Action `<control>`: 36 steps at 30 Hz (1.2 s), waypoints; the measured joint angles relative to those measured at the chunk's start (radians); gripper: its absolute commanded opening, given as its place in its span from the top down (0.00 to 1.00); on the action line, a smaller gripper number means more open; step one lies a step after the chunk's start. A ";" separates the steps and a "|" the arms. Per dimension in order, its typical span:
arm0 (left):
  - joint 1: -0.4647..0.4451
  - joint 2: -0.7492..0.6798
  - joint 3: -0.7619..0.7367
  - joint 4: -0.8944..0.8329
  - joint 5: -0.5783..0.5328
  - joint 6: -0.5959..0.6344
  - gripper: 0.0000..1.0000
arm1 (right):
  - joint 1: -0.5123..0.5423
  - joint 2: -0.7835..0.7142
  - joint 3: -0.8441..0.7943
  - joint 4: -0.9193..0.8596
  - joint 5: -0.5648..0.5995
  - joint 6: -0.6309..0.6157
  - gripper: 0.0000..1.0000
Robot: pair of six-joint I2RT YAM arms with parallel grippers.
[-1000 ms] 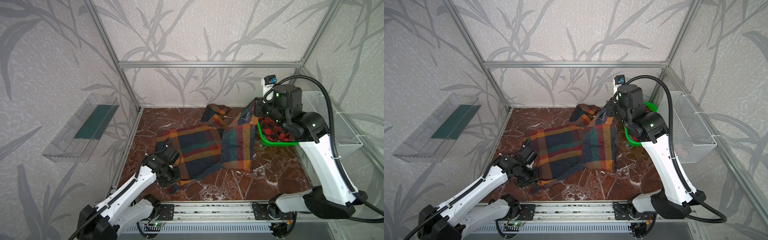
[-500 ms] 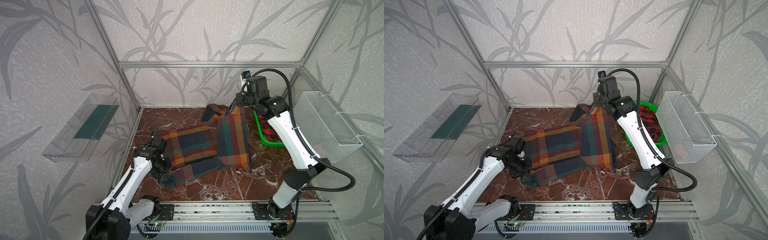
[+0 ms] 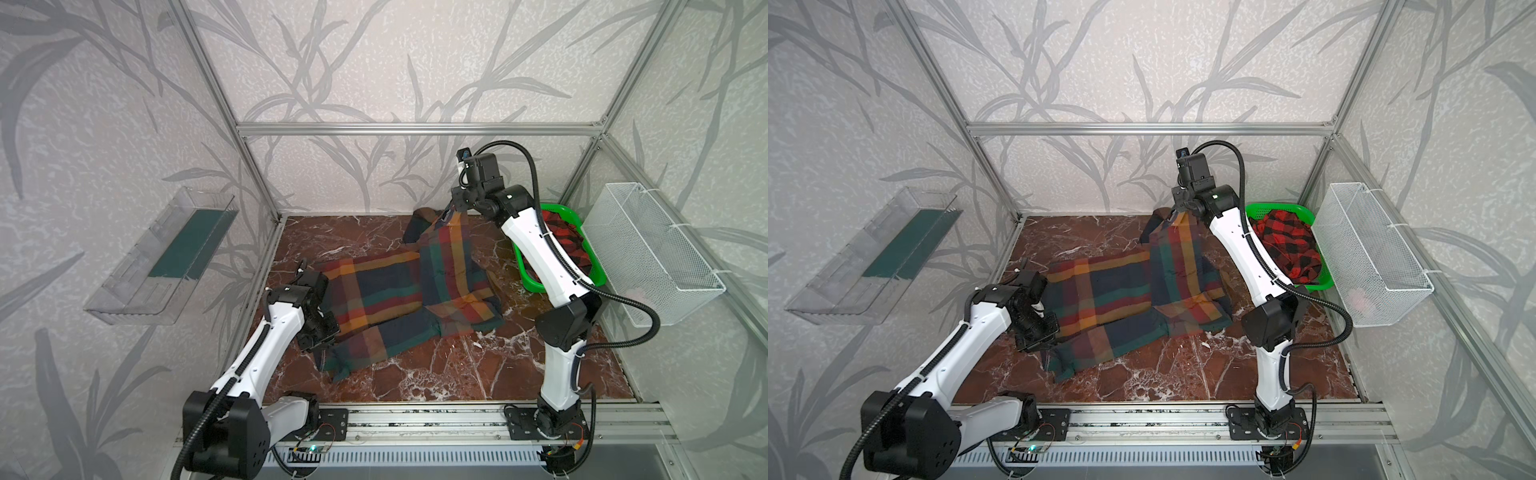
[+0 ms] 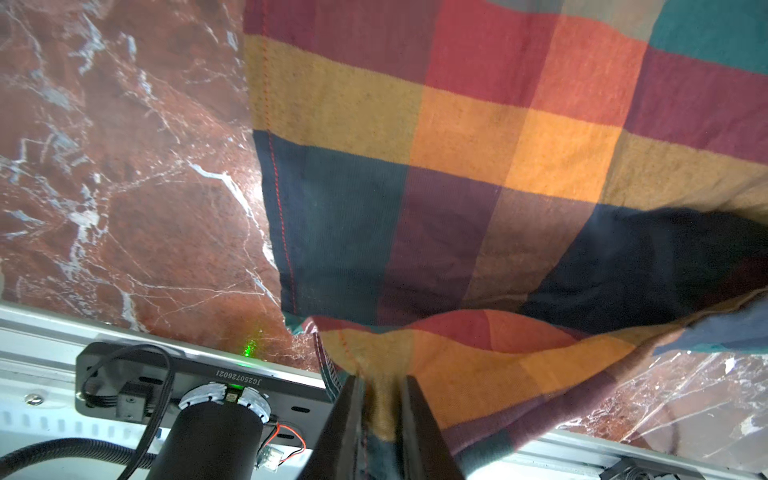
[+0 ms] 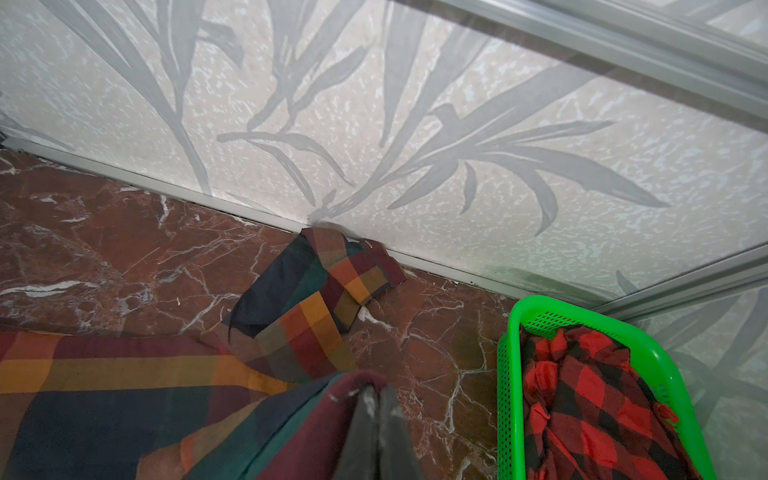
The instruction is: Fold and stack the long sleeve shirts
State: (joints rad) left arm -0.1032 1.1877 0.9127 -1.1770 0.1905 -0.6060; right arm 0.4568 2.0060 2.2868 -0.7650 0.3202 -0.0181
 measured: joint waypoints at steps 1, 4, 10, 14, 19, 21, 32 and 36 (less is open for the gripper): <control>0.003 0.009 0.010 0.000 -0.007 0.001 0.80 | -0.001 0.011 0.003 0.010 0.000 -0.007 1.00; 0.009 0.032 0.038 0.003 -0.016 0.002 0.81 | -0.001 0.050 0.040 0.022 -0.001 -0.022 1.00; 0.024 0.077 0.057 0.006 -0.026 0.008 0.79 | -0.002 0.198 0.233 0.019 -0.017 -0.039 1.00; 0.029 0.071 0.111 -0.010 -0.032 0.015 0.73 | -0.003 0.293 0.312 0.000 -0.025 -0.040 1.00; 0.031 -0.036 0.126 -0.016 0.005 0.011 0.64 | -0.005 0.363 0.320 -0.040 -0.061 -0.039 1.00; 0.028 -0.085 0.126 -0.021 0.028 0.003 0.61 | -0.005 0.388 0.340 -0.058 -0.078 -0.039 1.00; -0.280 -0.150 0.039 0.031 0.047 -0.185 0.61 | 0.012 0.399 0.394 -0.130 -0.116 -0.026 0.42; -0.367 -0.134 -0.036 0.122 0.056 -0.271 0.61 | 0.014 0.347 0.388 -0.193 -0.111 0.013 0.42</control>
State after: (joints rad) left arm -0.4698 1.0542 0.8768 -1.0554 0.2462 -0.8768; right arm 0.4706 2.3531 2.6743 -0.9577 0.2089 -0.0055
